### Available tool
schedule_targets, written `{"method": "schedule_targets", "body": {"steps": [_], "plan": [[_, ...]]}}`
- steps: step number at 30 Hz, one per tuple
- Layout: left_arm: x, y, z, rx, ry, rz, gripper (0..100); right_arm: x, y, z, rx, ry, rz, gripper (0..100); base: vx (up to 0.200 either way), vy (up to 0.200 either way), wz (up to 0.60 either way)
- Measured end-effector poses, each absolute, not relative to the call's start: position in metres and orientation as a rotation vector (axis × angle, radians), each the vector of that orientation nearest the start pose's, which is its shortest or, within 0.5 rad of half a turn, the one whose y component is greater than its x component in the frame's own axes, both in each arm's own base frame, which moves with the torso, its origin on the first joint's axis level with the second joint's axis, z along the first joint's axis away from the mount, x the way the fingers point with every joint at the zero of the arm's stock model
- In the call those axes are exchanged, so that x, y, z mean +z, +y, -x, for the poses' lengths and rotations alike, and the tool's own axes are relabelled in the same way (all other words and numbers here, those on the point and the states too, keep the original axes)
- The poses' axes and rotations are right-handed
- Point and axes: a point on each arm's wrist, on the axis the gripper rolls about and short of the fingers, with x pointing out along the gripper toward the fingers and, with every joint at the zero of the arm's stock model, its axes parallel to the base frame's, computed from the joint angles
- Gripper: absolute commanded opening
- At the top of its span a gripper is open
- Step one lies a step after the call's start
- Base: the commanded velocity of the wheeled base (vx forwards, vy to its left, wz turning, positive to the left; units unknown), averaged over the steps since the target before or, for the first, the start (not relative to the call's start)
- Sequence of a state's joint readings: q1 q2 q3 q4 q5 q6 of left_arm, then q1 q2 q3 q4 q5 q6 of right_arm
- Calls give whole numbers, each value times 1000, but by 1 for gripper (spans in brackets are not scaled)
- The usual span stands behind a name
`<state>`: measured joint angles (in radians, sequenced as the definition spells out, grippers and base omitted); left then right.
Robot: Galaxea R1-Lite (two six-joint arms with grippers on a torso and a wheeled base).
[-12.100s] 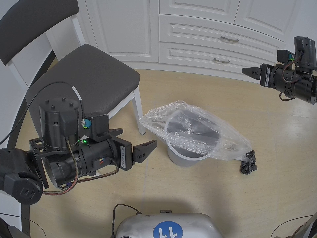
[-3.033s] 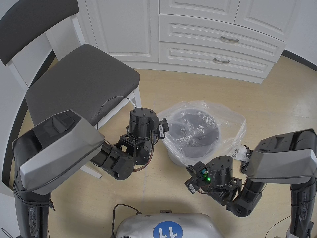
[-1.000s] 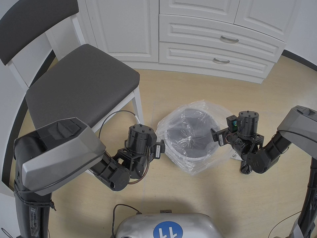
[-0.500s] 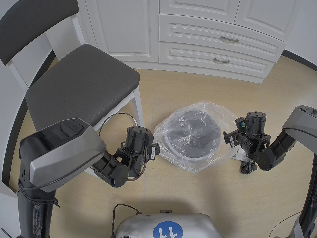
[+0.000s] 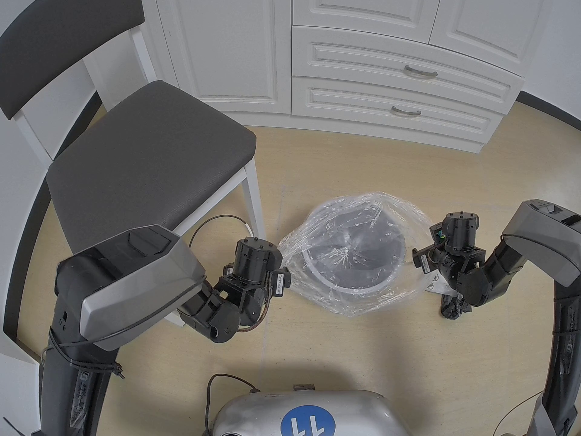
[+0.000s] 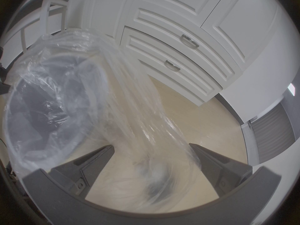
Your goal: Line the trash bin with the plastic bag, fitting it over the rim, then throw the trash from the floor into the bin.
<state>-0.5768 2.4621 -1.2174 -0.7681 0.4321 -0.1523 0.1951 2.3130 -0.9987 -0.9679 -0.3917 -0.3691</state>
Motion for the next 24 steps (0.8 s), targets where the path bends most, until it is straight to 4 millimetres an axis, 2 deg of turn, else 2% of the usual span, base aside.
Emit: {"method": "schedule_targets", "body": {"steps": [13,18,24], "plan": [[-8,-237,-395,-93,416,-66,100,-6,71,-441,-143,382,454,100,0,0,0],[-10,-235,-401,-80,411,-60,100,-19,72,-442,-135,406,461,100,0,0,0],[-5,-228,-406,-54,395,-52,100,-22,74,-430,-116,443,475,100,0,0,0]]}}
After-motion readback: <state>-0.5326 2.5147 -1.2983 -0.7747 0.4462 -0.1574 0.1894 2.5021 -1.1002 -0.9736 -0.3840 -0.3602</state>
